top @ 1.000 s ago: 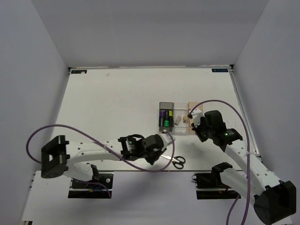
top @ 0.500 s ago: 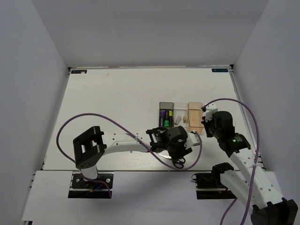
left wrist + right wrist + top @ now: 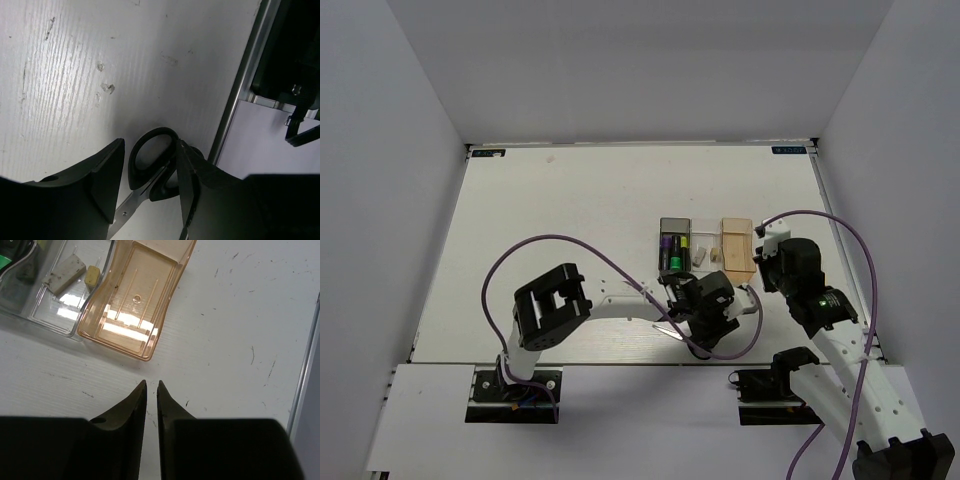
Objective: Sort the stationery into containers
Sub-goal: Pick up the scissors from the corner of the board.
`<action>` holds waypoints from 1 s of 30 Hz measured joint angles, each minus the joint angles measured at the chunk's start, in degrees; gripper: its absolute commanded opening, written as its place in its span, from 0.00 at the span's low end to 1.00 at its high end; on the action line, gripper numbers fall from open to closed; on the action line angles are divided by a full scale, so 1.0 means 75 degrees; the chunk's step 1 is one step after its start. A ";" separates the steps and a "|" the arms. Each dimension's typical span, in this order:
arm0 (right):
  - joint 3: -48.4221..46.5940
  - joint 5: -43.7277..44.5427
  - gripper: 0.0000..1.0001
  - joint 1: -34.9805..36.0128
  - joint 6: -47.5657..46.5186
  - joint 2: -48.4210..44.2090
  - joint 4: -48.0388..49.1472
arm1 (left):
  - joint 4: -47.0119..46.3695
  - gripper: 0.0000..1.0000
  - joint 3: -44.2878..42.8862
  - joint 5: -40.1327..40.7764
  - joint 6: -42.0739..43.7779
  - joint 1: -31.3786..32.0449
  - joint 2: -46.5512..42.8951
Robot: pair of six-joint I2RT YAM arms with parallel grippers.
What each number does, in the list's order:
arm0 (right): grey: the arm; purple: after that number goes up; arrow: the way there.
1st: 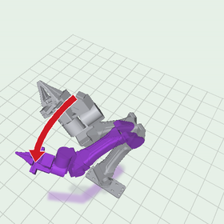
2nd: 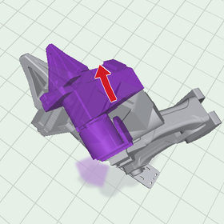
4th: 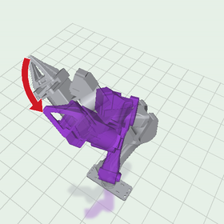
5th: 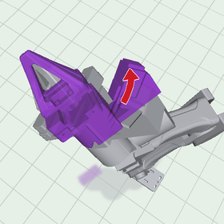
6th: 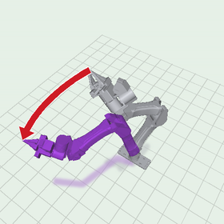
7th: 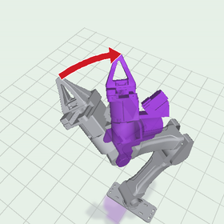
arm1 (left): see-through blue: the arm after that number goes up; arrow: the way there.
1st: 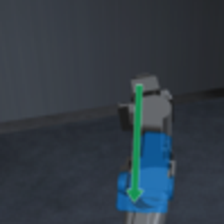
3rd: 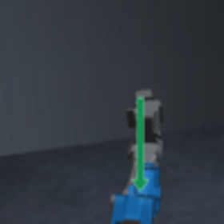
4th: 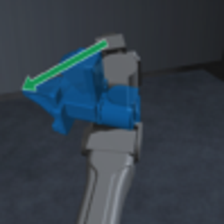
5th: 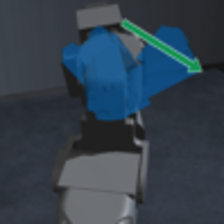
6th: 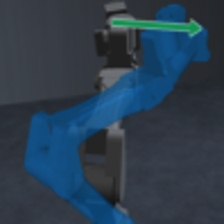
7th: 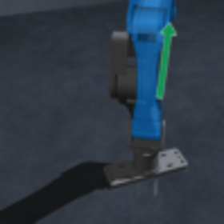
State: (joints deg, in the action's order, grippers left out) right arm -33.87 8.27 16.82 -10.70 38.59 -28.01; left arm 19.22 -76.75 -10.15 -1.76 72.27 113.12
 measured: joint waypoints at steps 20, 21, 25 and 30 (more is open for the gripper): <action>0.0000 0.0047 0.18 -0.0047 0.0006 -0.0035 0.0000 | -0.0227 0.54 0.0067 -0.0026 -0.0090 -0.0289 0.0233; 0.0000 0.0047 0.18 -0.0047 0.0006 -0.0035 0.0000 | -0.0233 0.52 0.0076 -0.0026 -0.0082 -0.0289 0.0233; 0.0000 0.0047 0.18 -0.0055 0.0003 -0.0035 0.0000 | -0.0204 0.52 0.0076 0.0023 0.0070 -0.0262 0.0233; 0.0000 0.0044 0.18 -0.0085 0.0006 -0.0035 0.0000 | -0.0122 0.51 0.0076 0.0256 0.0460 -0.0128 0.0233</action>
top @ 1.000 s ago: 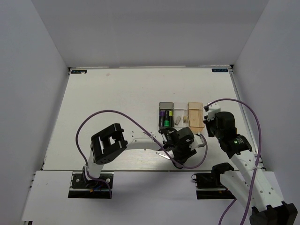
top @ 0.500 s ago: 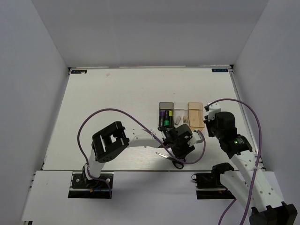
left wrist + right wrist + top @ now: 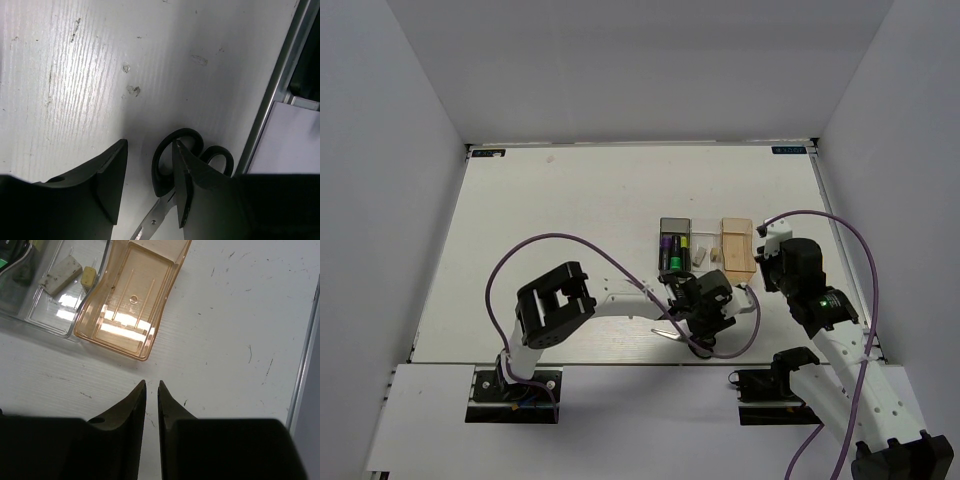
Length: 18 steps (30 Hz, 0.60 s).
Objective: Sort the stationery into containers
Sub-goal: Pick up the scissors from the corner of the board.
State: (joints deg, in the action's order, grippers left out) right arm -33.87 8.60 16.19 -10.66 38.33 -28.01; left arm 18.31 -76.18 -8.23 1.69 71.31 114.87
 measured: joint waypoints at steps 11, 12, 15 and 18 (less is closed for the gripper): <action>0.0000 -0.0029 0.18 -0.0023 0.0017 0.0000 0.0003 | 0.0041 0.35 0.0111 0.0886 0.0597 0.0376 -0.0041; 0.0000 -0.0029 0.18 -0.0029 0.0023 0.0000 0.0003 | 0.0041 0.30 0.0117 0.0912 0.0627 0.0391 -0.0041; 0.0000 -0.0029 0.18 -0.0058 0.0029 -0.0006 0.0003 | 0.0026 0.11 0.0152 0.1058 0.0714 0.0495 -0.0041; 0.0000 -0.0026 0.18 -0.0070 0.0032 -0.0006 0.0003 | -0.0032 0.02 0.0192 0.1247 0.0752 0.0530 -0.0050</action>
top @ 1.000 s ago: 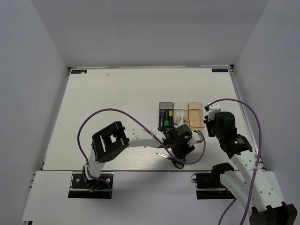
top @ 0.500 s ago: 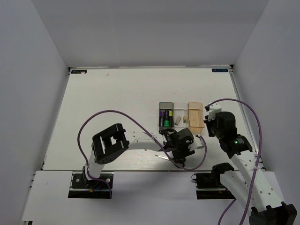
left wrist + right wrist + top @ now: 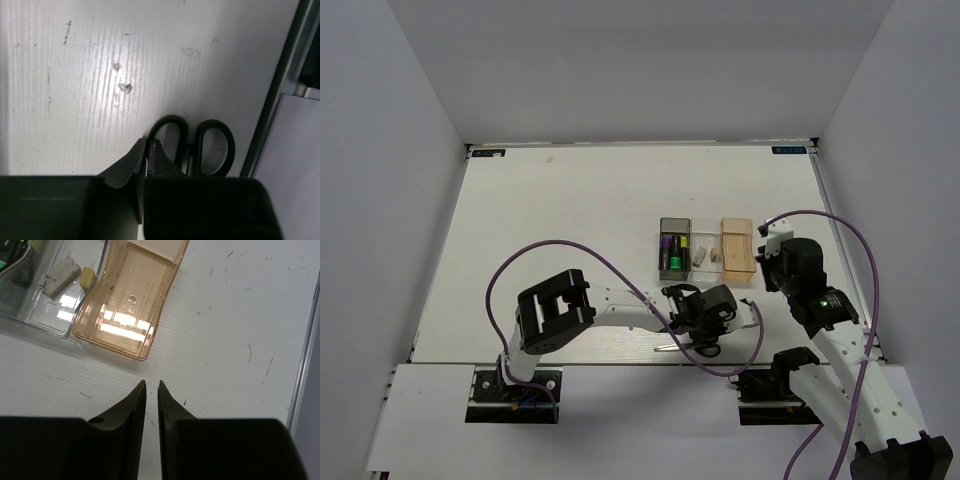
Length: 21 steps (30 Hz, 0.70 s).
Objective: Sort the stationery into containers
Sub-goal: Pick up the scissors from the corner of the board.
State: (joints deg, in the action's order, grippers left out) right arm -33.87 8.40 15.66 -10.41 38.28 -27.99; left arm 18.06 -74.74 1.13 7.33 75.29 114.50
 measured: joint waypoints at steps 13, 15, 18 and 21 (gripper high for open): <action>0.0000 0.0128 0.48 -0.0044 0.0163 -0.0015 0.0102 | 0.0382 0.00 0.0536 0.0994 0.0023 -0.0020 -0.0574; 0.0000 0.0184 0.51 -0.0044 0.0166 -0.0015 0.0137 | 0.0650 0.00 0.0644 0.1224 0.0020 -0.0035 -0.0778; 0.0000 0.0268 0.55 -0.0052 0.0175 -0.0041 0.0154 | 0.0860 0.00 0.0720 0.1451 -0.0055 -0.0117 -0.1291; 0.0000 0.0367 0.55 -0.0073 0.0169 -0.0090 0.0163 | 0.0667 0.00 0.0723 0.1562 -0.0393 -0.0329 -0.2174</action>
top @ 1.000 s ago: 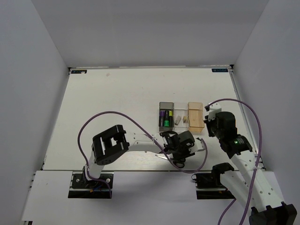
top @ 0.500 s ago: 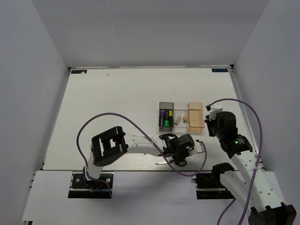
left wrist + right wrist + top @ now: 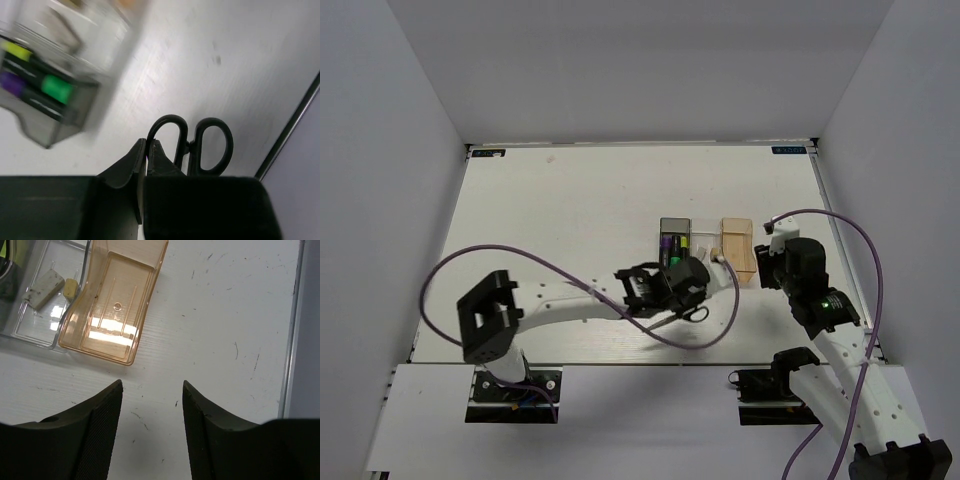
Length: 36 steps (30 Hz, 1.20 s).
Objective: Sort the stationery into containers
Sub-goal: Pick up the scissors from the corner of the board, then place the scissors in the storage box.
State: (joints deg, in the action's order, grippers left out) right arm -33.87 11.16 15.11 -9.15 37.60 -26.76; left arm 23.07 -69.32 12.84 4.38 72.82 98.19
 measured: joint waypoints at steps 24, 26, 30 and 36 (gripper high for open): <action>0.0251 0.0265 0.55 -0.0353 -0.0003 -0.0242 0.0219 | -0.4345 0.00 -0.2664 -0.1014 -0.6164 -0.3418 0.2235; 0.0262 0.0265 0.55 -0.0376 0.0000 -0.0245 0.0219 | -0.4482 0.00 -0.2862 -0.1107 -0.6426 -0.3413 0.2506; 0.0262 0.0259 0.55 -0.0423 0.0000 -0.0277 0.0221 | -0.4689 0.00 -0.3238 -0.1303 -0.6770 -0.3392 0.3013; 0.0262 0.0259 0.55 -0.0446 0.0000 -0.0297 0.0224 | -0.4683 0.00 -0.3736 -0.1463 -0.6983 -0.3340 0.3754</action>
State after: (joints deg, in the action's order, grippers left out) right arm -31.90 13.10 11.77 -9.15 35.38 -25.08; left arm -12.05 -97.34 1.87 -47.99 47.77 126.34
